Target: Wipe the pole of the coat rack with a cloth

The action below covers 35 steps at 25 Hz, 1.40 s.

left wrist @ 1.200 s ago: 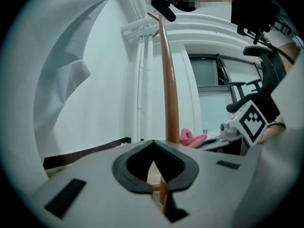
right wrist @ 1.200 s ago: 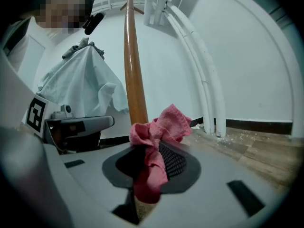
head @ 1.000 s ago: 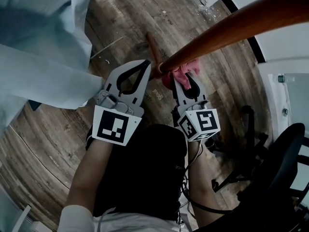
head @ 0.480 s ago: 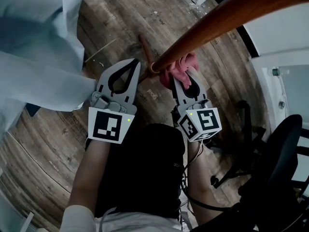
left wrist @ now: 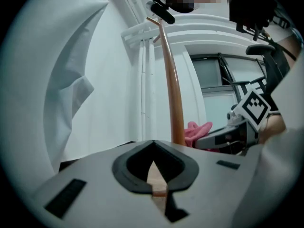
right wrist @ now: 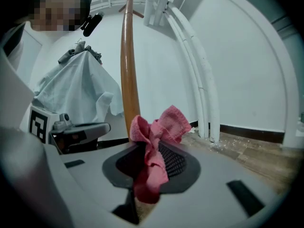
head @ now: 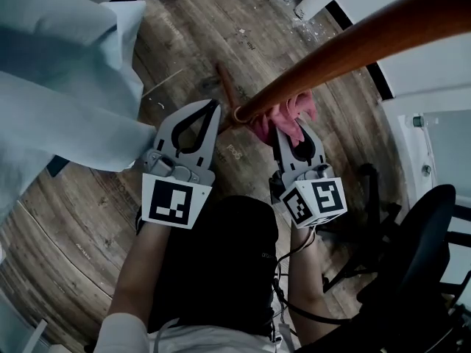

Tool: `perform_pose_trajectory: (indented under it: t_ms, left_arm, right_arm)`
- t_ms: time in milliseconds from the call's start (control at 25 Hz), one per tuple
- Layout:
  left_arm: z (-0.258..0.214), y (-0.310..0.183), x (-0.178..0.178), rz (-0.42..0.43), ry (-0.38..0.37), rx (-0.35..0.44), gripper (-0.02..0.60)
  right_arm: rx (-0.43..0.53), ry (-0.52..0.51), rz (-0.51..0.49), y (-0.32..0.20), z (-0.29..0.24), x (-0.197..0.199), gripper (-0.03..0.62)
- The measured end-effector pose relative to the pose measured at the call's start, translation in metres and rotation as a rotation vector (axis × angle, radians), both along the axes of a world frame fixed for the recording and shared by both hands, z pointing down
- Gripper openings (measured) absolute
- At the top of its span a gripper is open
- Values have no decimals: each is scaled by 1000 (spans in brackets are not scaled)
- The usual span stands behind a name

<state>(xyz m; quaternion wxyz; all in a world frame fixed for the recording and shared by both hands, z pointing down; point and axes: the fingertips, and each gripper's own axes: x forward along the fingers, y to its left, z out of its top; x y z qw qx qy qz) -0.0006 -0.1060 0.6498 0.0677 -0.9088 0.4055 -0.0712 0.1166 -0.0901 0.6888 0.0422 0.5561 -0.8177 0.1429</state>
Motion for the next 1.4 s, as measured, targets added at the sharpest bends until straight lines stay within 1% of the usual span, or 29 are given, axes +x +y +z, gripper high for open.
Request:
perform_pose_trajectory:
  t_ms: [80,160,320,440,520,600,720,800,1000,1120,1200,1280,1400]
  left_arm:
    - [-11,2,2,15,-14,-1,12]
    - [-27,7,6,27,-19,-23,12]
    - [-77,14,12,55,-28,-45,12]
    - [-114,21,11,47,-58,-75,12]
    - [-143,29,19,50,-48,-66,12]
    - [-176,31,26,61,-36,-48,12]
    - [-211,43,27,59,-15,-110,12]
    - [-233,52,26,51,-5,-129,12]
    - [-304,60,23,49,18,-98,12]
    - [-335,70,21,27,38,-124,12]
    - [-354,77,26,28,54,-131,12]
    - [-374,82,30,39,53,-110,12]
    - [-399,88,28,43,30,-81,12]
  right_arm:
    - [-5,-7,11,-1,-17,-2,92]
    - [-13,-7,18,1,-40,-1,92]
    - [-21,5,30,9,-95,3,92]
    - [-42,29,18,18,-133,1,91]
    - [-55,39,28,29,-160,8,91]
    - [-47,27,62,33,-193,17,91]
    - [-56,5,96,45,-241,26,91]
    - [-59,5,103,52,-268,27,91]
    - [-32,14,93,61,-337,17,91]
    - [-20,16,79,69,-374,12,91]
    - [-22,18,69,78,-395,13,91]
    - [-19,13,60,85,-414,14,91]
    - [1,1,53,93,-438,9,91]
